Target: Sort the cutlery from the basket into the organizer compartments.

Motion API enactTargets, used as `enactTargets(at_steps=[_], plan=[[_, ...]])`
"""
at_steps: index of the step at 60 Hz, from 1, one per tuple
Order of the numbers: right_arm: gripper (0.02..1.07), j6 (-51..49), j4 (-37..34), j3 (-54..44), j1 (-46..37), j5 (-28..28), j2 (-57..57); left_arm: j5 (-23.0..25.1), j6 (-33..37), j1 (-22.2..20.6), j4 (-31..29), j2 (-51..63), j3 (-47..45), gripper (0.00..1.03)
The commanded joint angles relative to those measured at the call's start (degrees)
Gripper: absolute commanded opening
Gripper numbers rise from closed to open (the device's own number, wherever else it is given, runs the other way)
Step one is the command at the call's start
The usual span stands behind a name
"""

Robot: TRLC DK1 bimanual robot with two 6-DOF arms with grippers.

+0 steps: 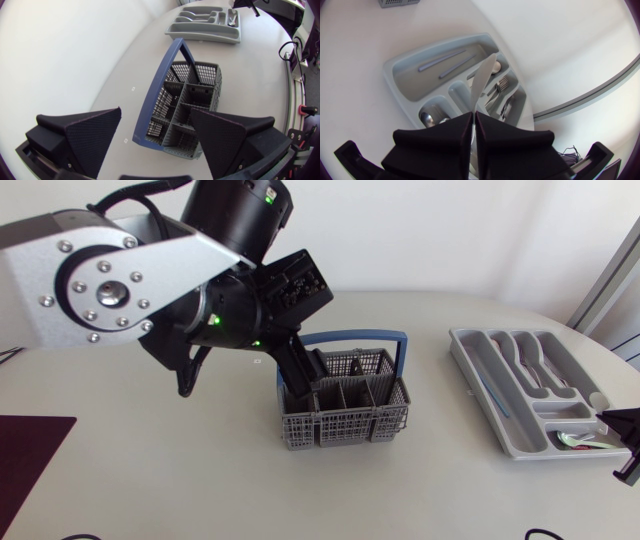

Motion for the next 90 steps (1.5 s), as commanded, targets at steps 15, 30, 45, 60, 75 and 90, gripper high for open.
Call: enactTargets(at_steps=[15,30,45,60,75,90], plan=[[0.08,-5.41,13.53,2.45,-1.72,3.94,12.11,-1.02,-1.66,1.11,0.36,-1.71,-2.58,0.95],[0.1,-6.28,22.32,1.75,-0.93,7.72,17.12,-1.1,-1.74,1.02,0.36,-1.89,-3.02,0.95],[0.19,-8.92,25.48,-2.29,0.04,9.56,18.26,-1.28,-1.74,1.29,0.0,-2.59,-4.16,0.95],[0.49,-8.75,25.75,-4.31,0.92,9.56,16.51,-1.72,-1.74,2.34,-0.52,-4.96,-5.57,0.95],[0.77,-2.68,18.36,-3.35,0.83,7.63,5.08,-2.16,-1.39,5.68,-1.31,-8.74,-7.41,0.95],[0.82,12.44,6.23,-2.82,8.3,7.1,-9.42,-1.98,-1.66,8.49,-0.87,-10.32,-12.25,0.95]])
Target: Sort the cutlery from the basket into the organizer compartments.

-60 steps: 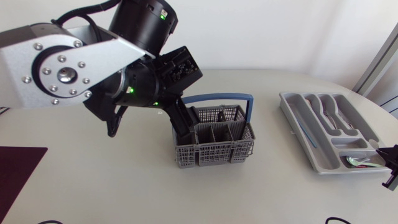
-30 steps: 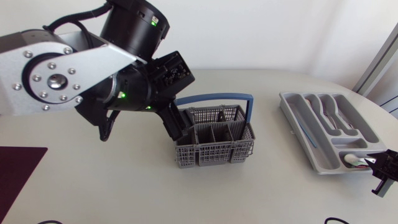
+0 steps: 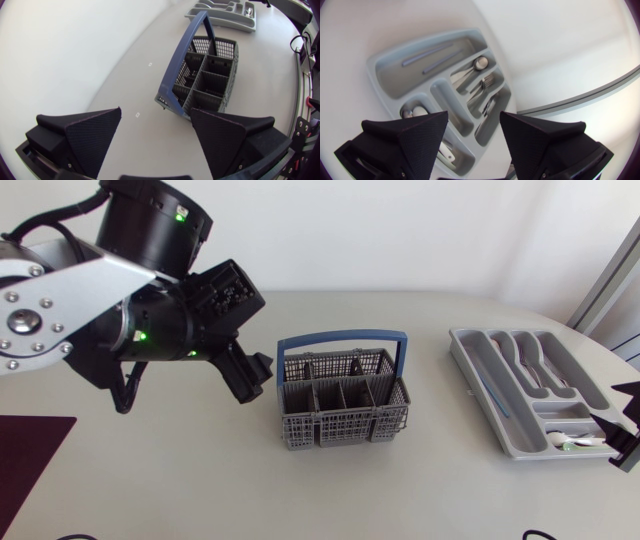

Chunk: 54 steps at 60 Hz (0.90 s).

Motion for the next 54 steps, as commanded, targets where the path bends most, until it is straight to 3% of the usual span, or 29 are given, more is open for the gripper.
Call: enactTargets(at_steps=[1,22,36,48,54], plan=[[0.82,8.12,-3.36,0.2,4.22,-0.2,-4.86,-0.3,-1.46,1.59,0.46,-0.88,-3.64,0.95],[0.8,31.85,-8.2,-5.25,31.73,11.58,-16.28,4.62,-3.13,7.57,4.06,1.14,-10.06,0.87],[0.43,43.45,-7.76,-5.17,48.87,19.14,-14.7,11.04,-5.15,10.64,6.7,6.41,-11.64,0.59],[0.11,49.34,-6.7,-2.7,57.92,21.95,-7.76,15.08,-6.03,11.43,8.46,11.07,-11.9,0.24],[0.08,51.98,-4.51,-1.83,61.7,23.71,-3.72,16.58,-6.29,11.35,9.07,12.65,-11.46,0.09]])
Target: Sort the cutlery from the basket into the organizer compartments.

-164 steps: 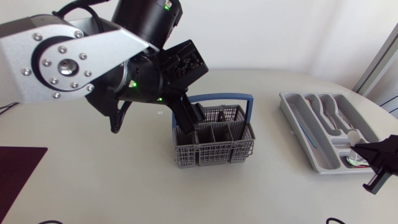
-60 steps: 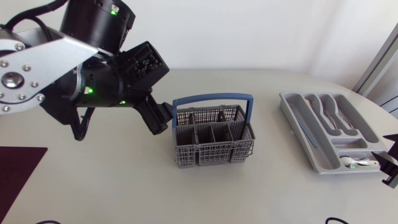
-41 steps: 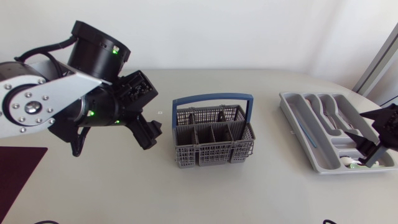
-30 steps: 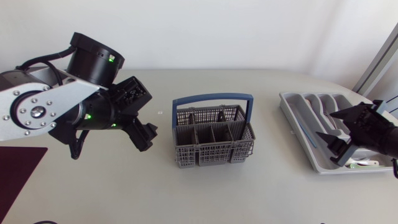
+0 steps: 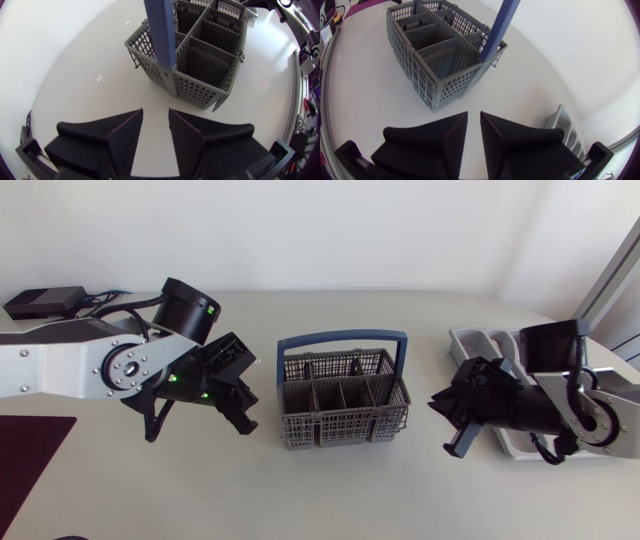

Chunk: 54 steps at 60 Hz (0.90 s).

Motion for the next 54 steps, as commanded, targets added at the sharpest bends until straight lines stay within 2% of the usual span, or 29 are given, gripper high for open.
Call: enactTargets(at_steps=[1,9,27,54], plan=[[0.08,3.96,1.72,1.98,3.21,1.9,3.96,2.11,-1.94,0.35,0.64,2.25,-0.4,0.06],[0.08,6.07,4.01,3.74,7.43,4.89,8.44,3.25,-2.3,0.0,0.99,4.8,0.83,0.06],[0.08,9.5,4.18,9.54,14.73,9.99,14.51,4.75,-2.47,1.32,3.8,10.16,6.36,0.06],[0.08,10.81,6.29,14.63,16.92,13.33,21.1,5.1,-0.89,5.1,4.77,15.88,12.25,0.06]])
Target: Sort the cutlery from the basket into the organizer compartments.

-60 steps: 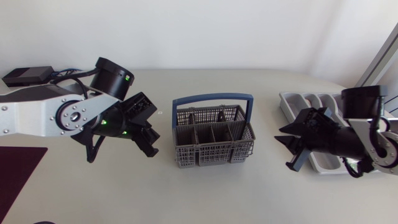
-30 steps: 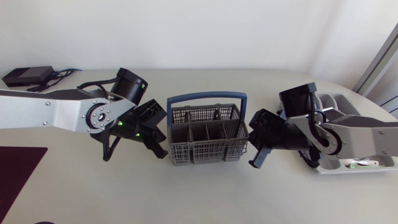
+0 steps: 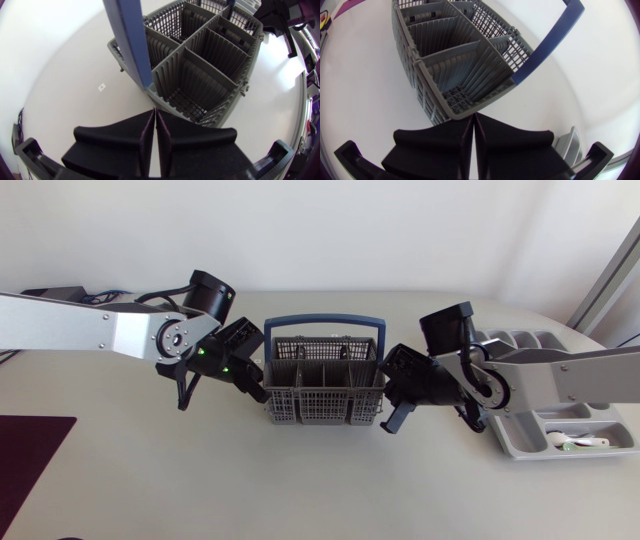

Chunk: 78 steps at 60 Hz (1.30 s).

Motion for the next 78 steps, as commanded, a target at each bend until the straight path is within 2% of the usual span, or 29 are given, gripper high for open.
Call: enactTargets(at_steps=[1,27,44,51,59,66,72,78], plan=[[0.08,1.74,1.38,1.76,1.41,0.08,1.47,1.1,0.38,0.62,0.66,1.38,1.74,0.06],[0.08,2.36,2.43,0.97,1.32,1.22,2.0,1.1,0.47,0.79,0.66,0.15,-0.9,0.06],[0.08,2.36,3.22,-1.67,-0.26,2.54,1.21,1.1,1.17,3.69,0.66,-1.96,-3.01,0.06],[0.09,2.27,3.84,-3.42,-1.23,5.62,0.24,1.1,1.26,4.93,0.66,-3.71,-4.94,0.06],[0.2,2.01,3.84,-5.8,-5.1,7.2,-4.42,1.1,1.17,7.21,0.66,-8.11,-7.31,0.07],[0.33,1.39,3.75,-8.43,-8.44,7.38,-10.39,1.71,0.91,8.44,0.57,-13.91,-10.3,0.2],[0.4,1.04,3.22,-10.19,-10.28,7.38,-14.52,1.71,0.82,8.79,0.66,-17.78,-12.5,0.26],[0.55,0.86,2.17,-12.21,-12.57,7.29,-20.68,1.71,0.64,9.94,0.66,-22.26,-14.7,0.41]])
